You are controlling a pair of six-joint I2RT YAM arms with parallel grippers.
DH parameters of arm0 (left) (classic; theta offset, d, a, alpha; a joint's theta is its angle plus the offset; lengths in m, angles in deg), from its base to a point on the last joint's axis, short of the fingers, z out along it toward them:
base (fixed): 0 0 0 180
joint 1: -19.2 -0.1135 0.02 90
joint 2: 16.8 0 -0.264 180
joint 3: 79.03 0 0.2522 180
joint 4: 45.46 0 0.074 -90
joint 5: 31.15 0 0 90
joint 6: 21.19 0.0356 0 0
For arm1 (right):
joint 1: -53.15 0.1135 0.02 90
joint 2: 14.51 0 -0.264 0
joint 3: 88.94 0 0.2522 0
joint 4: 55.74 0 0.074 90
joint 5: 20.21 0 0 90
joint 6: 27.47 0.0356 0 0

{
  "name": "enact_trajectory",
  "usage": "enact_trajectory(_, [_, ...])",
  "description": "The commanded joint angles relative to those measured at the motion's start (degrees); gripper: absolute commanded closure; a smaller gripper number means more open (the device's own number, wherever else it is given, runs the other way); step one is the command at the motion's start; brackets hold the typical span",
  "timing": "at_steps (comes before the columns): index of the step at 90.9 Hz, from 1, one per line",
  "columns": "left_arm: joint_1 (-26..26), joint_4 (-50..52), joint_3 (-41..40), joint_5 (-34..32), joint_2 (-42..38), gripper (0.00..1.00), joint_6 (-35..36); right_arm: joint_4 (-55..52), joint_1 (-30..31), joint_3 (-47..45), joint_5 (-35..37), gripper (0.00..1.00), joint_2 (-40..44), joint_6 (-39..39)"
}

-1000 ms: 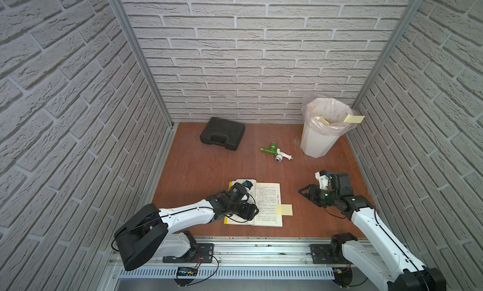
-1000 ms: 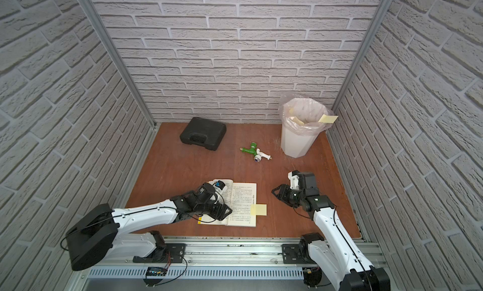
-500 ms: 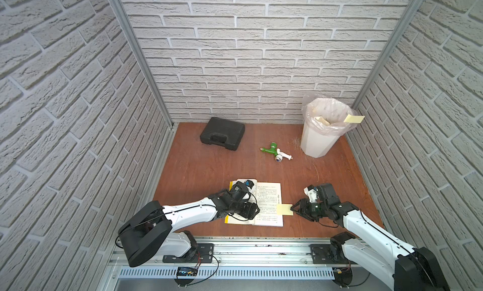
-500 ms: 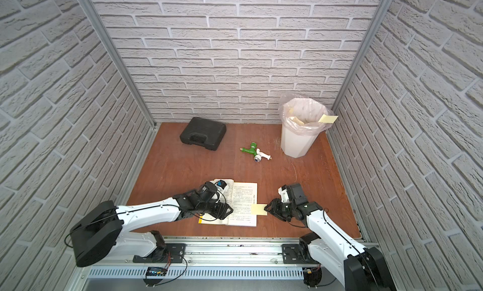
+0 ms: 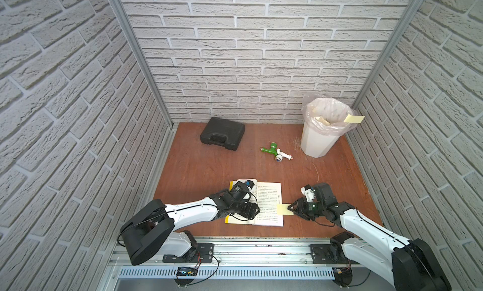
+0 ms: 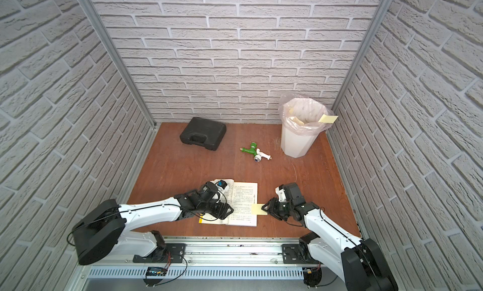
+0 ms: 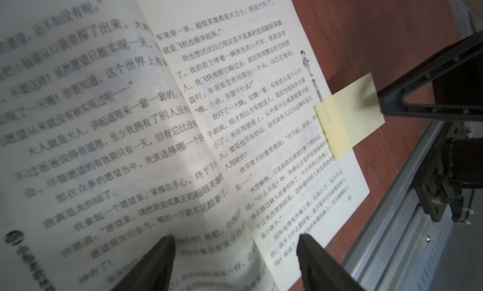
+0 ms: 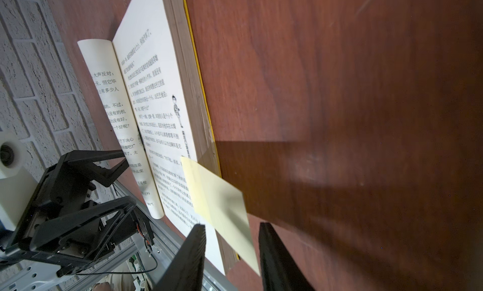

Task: Peel off the used sticky note
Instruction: Tear off the note from the book.

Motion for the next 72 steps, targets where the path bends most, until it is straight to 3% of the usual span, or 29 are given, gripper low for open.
enact_trajectory(1, [0.2, -2.0, -1.2, 0.3, 0.7, 0.22, 0.2, 4.1, 0.7, -0.5, -1.1, 0.67, -0.3, 2.1])
enact_trajectory(42, [1.4, -4.6, -3.3, -0.6, 2.1, 0.22, -1.8, 8.8, 1.0, 0.1, -0.1, 0.94, -0.1, 8.6])
enact_trajectory(72, [2.7, -5.1, -3.2, -1.7, 3.6, 0.22, -2.3, 12.7, 1.0, 0.2, 2.5, 0.97, -0.9, 14.0])
